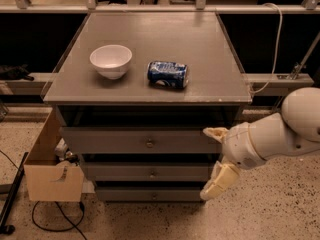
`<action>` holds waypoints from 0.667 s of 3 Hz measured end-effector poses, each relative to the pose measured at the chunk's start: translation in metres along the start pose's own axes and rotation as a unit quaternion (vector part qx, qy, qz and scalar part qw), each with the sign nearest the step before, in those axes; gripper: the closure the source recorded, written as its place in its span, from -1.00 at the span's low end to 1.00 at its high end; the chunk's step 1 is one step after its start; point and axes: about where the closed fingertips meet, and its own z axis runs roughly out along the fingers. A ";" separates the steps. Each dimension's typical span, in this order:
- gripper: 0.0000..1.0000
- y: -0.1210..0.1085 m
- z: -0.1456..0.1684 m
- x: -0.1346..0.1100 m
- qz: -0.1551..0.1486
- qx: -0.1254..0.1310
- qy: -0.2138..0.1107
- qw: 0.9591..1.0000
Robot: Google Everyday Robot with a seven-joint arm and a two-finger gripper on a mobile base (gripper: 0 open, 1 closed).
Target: Open top drawer
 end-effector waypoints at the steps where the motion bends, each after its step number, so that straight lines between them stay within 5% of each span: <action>1: -1.00 -0.027 0.009 -0.005 -0.043 0.050 0.044 0.997; 2: -1.00 -0.046 0.014 0.002 -0.067 0.088 0.069 0.991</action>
Offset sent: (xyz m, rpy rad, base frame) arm 0.0662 -0.0110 -0.0207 -0.2527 -0.2570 -0.0468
